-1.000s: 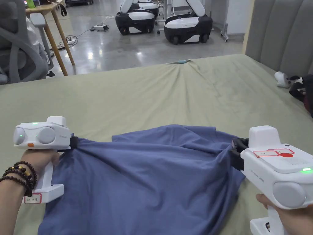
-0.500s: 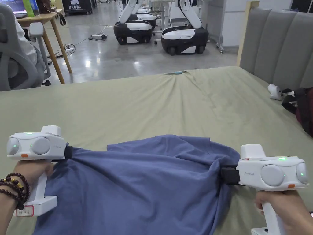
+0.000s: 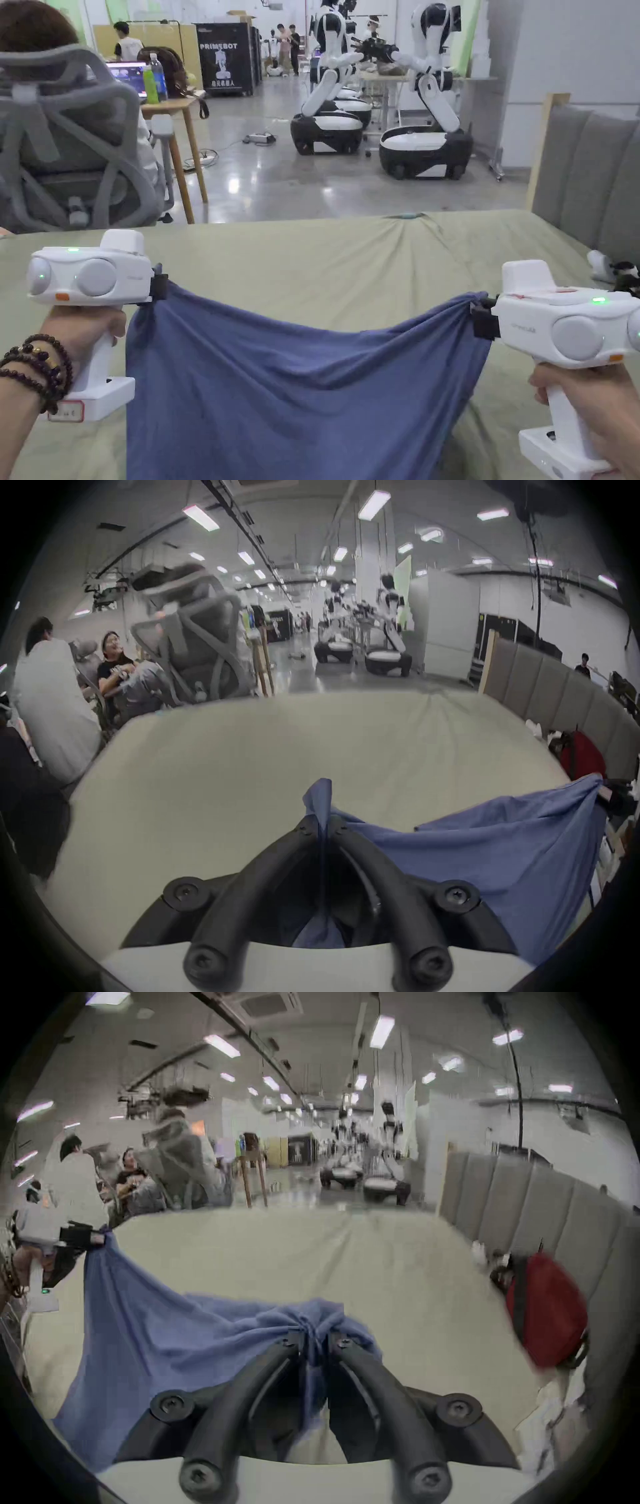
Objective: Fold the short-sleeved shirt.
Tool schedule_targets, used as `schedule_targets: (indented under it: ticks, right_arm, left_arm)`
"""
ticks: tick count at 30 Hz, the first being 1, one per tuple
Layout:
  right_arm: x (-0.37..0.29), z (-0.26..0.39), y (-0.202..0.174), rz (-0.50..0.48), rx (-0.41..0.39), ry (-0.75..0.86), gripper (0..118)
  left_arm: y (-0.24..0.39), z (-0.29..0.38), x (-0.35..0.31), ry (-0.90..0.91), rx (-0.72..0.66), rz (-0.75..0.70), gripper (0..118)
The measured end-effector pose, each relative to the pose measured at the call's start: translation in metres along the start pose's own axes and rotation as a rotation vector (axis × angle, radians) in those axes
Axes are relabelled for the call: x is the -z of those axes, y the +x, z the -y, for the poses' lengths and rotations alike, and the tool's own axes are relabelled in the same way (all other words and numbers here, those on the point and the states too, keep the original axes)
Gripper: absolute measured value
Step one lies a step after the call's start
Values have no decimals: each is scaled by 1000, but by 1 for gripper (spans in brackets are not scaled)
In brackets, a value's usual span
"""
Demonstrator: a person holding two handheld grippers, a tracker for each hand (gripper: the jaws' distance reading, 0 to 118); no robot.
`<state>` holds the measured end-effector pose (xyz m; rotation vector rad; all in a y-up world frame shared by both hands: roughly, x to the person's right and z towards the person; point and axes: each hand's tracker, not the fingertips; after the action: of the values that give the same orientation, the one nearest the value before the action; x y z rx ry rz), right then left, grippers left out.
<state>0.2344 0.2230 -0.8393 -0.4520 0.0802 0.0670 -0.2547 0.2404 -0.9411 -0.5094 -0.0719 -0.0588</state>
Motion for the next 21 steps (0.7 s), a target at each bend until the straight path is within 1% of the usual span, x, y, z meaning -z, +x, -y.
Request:
schedule_targets:
  ticks: [2, 3, 4, 7, 10, 12, 14, 16, 19, 21]
  right_arm:
    - [-15, -41, -7, 27, -67, 45, 12]
    - [-19, -59, -8, 29, -81, 63, 12]
    - [-19, -81, -10, 35, -80, 73, 12]
    - [-25, -139, -8, 98, -64, 133, 12]
    - [-21, -189, -6, 127, -44, 150, 12]
    - [-16, -218, -5, 126, -45, 152, 12]
    - [-14, -244, -4, 136, -53, 190, 12]
    - [-11, -264, 1, 150, -44, 218, 12]
    - [-11, -286, 8, 172, -33, 235, 12]
    - [-4, -294, 14, 182, -32, 232, 12]
  left_arm:
    - [-16, -26, -35, 74, -16, -50, 2]
    - [-24, -36, -49, 106, -35, -70, 2]
    - [-33, -49, -67, 146, -58, -100, 2]
    - [-53, -82, -111, 261, -119, -180, 2]
    - [-63, -113, -138, 345, -162, -189, 2]
    - [-63, -133, -146, 356, -154, -183, 2]
    - [-58, -154, -147, 378, -109, -206, 2]
    - [-56, -172, -146, 405, -100, -212, 2]
    - [-52, -195, -139, 431, -114, -208, 2]
    - [-48, -203, -134, 438, -101, -206, 2]
